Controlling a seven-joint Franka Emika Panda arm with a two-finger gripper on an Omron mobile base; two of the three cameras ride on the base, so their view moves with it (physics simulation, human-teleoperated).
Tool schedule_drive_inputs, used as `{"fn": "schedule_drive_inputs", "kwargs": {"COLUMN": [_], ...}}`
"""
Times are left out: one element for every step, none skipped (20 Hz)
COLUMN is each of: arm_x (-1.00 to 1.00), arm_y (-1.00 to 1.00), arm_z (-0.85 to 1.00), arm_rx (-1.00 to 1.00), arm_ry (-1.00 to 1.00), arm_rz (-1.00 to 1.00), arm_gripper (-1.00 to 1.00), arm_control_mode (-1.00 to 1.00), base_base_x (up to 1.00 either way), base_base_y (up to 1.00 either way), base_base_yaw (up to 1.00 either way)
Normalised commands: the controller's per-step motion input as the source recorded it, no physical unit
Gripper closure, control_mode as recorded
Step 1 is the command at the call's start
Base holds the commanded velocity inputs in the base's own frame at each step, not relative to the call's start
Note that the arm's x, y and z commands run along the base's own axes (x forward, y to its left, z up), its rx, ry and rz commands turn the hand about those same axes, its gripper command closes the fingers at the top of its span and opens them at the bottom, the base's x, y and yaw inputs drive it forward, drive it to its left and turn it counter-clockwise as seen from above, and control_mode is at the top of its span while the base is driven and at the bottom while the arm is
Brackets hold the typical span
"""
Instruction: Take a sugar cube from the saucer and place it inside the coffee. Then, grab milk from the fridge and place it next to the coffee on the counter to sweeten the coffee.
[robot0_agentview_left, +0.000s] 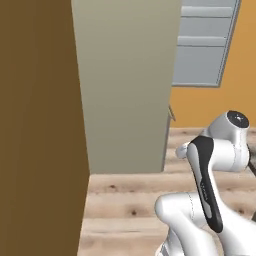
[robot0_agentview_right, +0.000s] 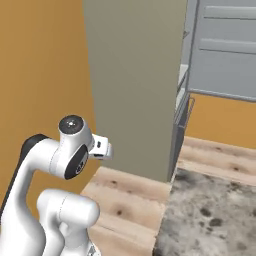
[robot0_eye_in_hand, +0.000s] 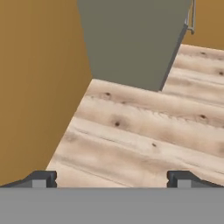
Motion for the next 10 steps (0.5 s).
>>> {"fn": "schedule_drive_inputs", "kwargs": {"arm_x": [0.0,0.0,0.0,0.0,0.0,0.0,0.0,0.0,0.0,0.0], "arm_y": [0.0,0.0,0.0,0.0,0.0,0.0,0.0,0.0,0.0,0.0], "arm_z": [0.0,0.0,0.0,0.0,0.0,0.0,0.0,0.0,0.0,0.0], "arm_rx": [0.0,0.0,0.0,0.0,0.0,0.0,0.0,0.0,0.0,0.0], "arm_ry": [0.0,0.0,0.0,0.0,0.0,0.0,0.0,0.0,0.0,0.0], "arm_rz": [0.0,0.0,0.0,0.0,0.0,0.0,0.0,0.0,0.0,0.0], "arm_gripper": [-1.0,-1.0,-1.0,-1.0,-1.0,-1.0,-1.0,-1.0,-1.0,-1.0], "arm_control_mode": [1.0,1.0,1.0,1.0,1.0,1.0,1.0,1.0,1.0,1.0], "base_base_x": [1.0,1.0,1.0,1.0,1.0,1.0,1.0,1.0,1.0,1.0], "base_base_y": [-0.04,-0.11,-0.12,-0.11,-0.14,-0.16,-0.19,-0.27,-0.31,-0.36], "base_base_yaw": [-0.25,-0.25,-0.26,-0.27,-0.29,-0.31,-0.35,-0.37,-0.38,-0.39]}}
